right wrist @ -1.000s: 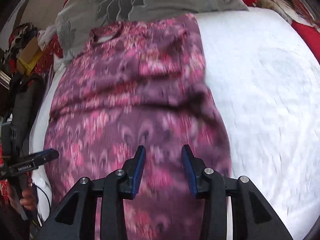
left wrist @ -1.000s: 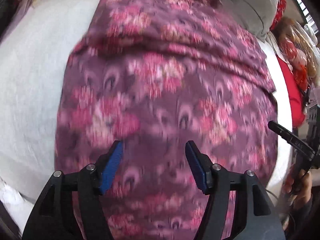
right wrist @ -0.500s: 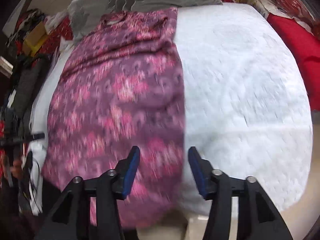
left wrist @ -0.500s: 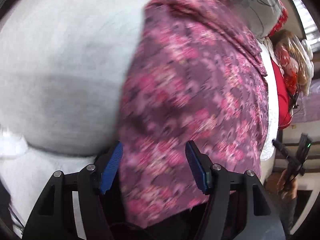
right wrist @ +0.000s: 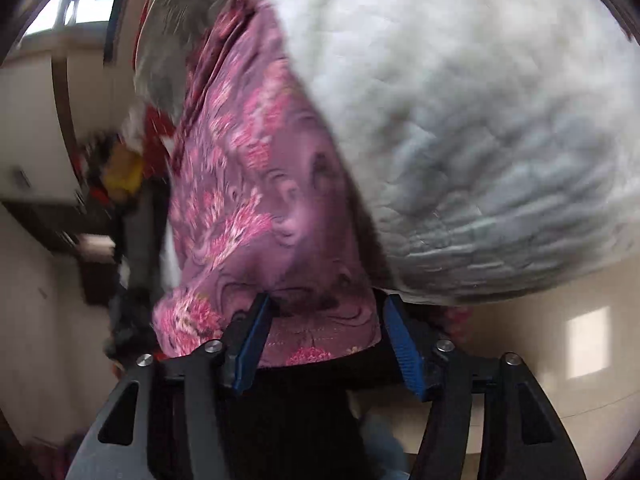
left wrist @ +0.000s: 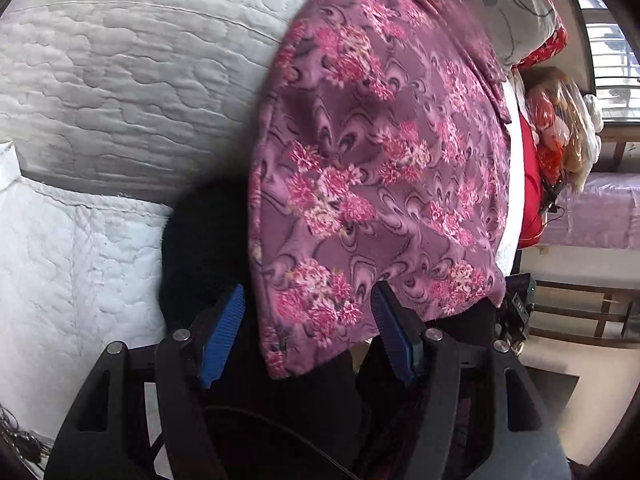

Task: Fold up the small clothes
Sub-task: 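Grasp the folded blouse edge with the left gripper while the right gripper holds the hem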

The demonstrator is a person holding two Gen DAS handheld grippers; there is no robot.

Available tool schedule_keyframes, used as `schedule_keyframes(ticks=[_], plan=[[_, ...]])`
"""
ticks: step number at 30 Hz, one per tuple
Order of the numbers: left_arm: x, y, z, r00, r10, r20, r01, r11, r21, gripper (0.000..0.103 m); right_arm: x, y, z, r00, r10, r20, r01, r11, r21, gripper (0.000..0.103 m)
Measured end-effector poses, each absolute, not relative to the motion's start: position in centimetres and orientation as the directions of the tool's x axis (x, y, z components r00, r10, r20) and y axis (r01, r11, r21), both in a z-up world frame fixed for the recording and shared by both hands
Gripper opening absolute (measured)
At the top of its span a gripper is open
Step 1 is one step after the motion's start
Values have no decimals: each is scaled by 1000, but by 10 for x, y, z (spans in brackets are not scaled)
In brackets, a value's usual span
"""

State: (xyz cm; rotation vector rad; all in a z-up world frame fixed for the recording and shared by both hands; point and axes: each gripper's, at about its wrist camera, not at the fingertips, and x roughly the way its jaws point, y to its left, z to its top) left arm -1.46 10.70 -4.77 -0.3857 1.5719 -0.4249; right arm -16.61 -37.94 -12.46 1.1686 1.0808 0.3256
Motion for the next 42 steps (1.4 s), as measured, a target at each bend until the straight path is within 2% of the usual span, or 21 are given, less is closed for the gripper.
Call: schedule_keyframes(ticks=[6, 7, 8, 9, 10, 11, 13, 23, 37, 42], plan=[[-21, 95, -43, -44, -472, -880, 37, 880, -474, 63, -157, -366, -154, 520, 754, -401, 283, 290, 914, 62], [-23, 92, -41, -41, -460, -887, 46, 886, -462, 59, -156, -364, -157, 527, 761, -379, 278, 267, 923, 62], [-24, 91, -40, -40, -457, -888, 55, 887, -459, 38, -157, -364, -157, 539, 764, -354, 262, 247, 933, 60], [-24, 89, -40, -47, -457, -888, 64, 886, -460, 12, -159, -364, -155, 551, 766, -331, 238, 235, 942, 47], [-24, 88, -41, -59, -458, -887, 63, 885, -461, 6, -161, -363, -151, 562, 770, -301, 205, 223, 953, 35], [-24, 88, -41, -59, -458, -887, 58, 886, -461, 6, -164, -364, -142, 570, 763, -305, 177, 249, 952, 20], [-24, 90, -39, -44, -446, -894, 61, 892, -448, 6, -170, -367, -127, 571, 760, -311, 133, 288, 948, 9], [-7, 109, -9, 82, -595, -799, -25, 801, -599, 6, -192, -393, -21, 681, 688, -250, -55, 388, 920, 9], [49, 126, 21, 250, -647, -721, -87, 726, -682, 6, -126, -389, 30, 744, 635, -207, -93, 405, 909, 8], [84, 129, 29, 306, -647, -699, -107, 706, -700, 4, -92, -401, 40, 777, 585, -233, -60, 437, 897, 8]])
